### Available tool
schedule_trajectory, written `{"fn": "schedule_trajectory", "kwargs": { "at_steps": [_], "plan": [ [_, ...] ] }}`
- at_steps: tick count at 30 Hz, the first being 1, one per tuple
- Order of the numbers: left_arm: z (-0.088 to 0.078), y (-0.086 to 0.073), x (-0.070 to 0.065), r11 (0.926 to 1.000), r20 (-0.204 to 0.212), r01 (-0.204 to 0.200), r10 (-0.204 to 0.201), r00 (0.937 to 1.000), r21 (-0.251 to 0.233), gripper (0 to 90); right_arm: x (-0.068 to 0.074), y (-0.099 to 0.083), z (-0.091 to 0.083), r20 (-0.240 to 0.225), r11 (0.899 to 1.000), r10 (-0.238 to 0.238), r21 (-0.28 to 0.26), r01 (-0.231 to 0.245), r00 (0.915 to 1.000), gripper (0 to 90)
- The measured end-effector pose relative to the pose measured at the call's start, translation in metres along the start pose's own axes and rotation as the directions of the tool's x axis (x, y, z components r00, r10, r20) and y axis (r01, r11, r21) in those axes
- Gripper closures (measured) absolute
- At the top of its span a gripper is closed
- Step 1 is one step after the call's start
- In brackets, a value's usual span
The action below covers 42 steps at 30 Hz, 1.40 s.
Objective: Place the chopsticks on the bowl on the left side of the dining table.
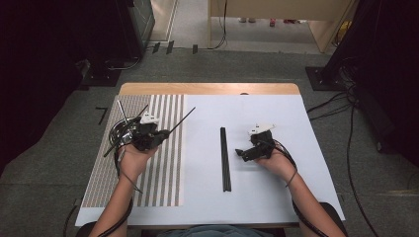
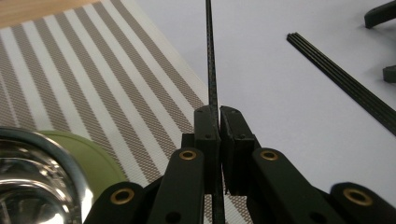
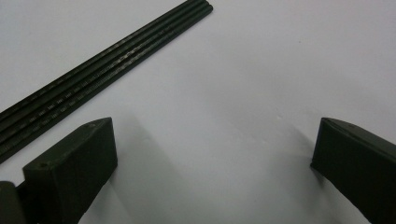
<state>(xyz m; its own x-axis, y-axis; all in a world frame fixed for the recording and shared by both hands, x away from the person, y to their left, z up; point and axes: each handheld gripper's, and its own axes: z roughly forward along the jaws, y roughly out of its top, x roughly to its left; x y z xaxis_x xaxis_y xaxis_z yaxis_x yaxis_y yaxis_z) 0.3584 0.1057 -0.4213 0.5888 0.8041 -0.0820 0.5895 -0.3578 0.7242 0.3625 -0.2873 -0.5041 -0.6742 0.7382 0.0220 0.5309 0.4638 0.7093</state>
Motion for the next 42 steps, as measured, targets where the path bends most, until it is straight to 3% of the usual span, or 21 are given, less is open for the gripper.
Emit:
{"fn": "schedule_trajectory", "kwargs": {
  "at_steps": [19, 33, 42],
  "plan": [
    [-0.021, -0.01, 0.028, 0.9989, -0.014, 0.047, -0.047, 0.9988, 0.005, 87.5, 0.0, 0.0, 0.0, 0.0, 1.0, 0.001, 0.0, -0.001, 1.0, 0.0],
    [-0.034, -0.019, 0.045, 0.9983, -0.064, 0.059, -0.059, 0.9962, 0.001, 87.5, 0.0, 0.0, 0.0, 0.0, 1.0, 0.0, 0.0, 0.0, 1.0, 0.0],
    [-0.043, -0.026, 0.059, 0.996, -0.092, 0.089, -0.09, 0.9917, -0.007, 87.5, 0.0, 0.0, 0.0, 0.0, 1.0, 0.0, 0.0, 0.0, 1.0, 0.0]
  ]
}}
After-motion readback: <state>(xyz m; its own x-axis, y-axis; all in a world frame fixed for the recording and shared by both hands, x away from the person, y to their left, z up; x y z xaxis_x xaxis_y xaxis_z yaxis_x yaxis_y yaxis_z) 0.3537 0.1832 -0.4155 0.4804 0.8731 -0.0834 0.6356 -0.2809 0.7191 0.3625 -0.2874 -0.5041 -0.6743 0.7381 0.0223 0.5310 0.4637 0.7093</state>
